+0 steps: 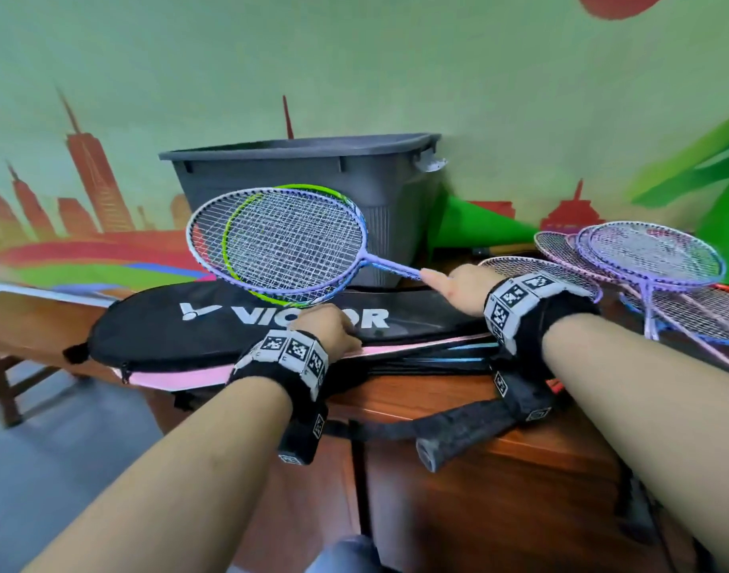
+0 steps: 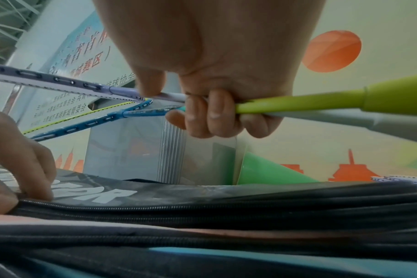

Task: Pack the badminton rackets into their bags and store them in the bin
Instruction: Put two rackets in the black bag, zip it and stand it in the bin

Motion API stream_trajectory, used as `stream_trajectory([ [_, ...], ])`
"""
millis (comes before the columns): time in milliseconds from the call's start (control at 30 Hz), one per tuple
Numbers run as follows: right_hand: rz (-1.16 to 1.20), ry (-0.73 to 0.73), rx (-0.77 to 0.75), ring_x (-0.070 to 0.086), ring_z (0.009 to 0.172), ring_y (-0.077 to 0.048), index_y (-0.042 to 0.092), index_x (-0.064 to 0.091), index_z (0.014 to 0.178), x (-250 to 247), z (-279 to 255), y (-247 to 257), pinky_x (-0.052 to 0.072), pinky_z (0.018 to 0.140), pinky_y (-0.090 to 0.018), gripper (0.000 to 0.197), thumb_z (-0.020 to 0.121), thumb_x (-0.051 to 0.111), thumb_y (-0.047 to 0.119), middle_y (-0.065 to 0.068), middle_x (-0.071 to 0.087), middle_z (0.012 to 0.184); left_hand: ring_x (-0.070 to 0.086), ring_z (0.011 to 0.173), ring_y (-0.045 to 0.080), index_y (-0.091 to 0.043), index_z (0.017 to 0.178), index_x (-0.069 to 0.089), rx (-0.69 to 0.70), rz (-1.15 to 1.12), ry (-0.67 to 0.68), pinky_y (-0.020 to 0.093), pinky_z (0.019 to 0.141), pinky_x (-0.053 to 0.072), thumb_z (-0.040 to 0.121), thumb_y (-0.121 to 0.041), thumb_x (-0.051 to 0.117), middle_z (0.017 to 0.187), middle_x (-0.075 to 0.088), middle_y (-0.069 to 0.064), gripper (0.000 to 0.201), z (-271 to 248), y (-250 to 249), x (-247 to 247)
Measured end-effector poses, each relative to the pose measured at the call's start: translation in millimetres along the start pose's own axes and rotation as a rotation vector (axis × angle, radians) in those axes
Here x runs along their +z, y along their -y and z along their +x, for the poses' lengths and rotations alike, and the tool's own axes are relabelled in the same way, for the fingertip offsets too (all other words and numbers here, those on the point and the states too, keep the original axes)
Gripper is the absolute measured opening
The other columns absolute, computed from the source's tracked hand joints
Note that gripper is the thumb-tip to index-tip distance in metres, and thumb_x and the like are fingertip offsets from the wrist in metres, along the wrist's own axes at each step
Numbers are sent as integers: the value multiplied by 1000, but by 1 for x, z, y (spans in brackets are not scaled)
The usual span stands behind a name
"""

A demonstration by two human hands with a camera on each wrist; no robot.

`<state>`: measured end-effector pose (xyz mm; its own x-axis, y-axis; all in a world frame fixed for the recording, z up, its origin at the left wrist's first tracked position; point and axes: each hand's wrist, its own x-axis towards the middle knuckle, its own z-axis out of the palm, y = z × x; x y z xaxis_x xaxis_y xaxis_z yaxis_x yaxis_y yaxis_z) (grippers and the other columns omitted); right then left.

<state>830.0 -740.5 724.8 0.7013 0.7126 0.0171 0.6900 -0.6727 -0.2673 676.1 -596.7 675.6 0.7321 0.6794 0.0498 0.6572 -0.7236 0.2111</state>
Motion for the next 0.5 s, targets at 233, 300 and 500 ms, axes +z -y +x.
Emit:
stream_trajectory([
  [233,30,19,-12,54,79,-24,13,56,85,7,10,9,37,68,-25,39,75,73,47,-7,58,86,62,97,29,-15,93,72,116,-112,-118,33,82,49,90,-26,55,99,70,9,21,5,3,8],
  [300,66,25,-18,56,77,-24,13,59,80,5,12,11,39,67,-25,38,69,79,44,-6,59,80,62,93,30,-11,92,72,135,-213,-200,31,80,47,92,-23,54,95,70,11,21,5,1,2],
  [500,105,-34,-36,57,71,-24,18,59,65,-4,7,12,41,66,-24,28,67,81,35,-4,59,70,61,98,30,-8,99,70,168,-344,-339,32,84,44,94,-25,53,98,70,12,25,-2,-4,-20],
])
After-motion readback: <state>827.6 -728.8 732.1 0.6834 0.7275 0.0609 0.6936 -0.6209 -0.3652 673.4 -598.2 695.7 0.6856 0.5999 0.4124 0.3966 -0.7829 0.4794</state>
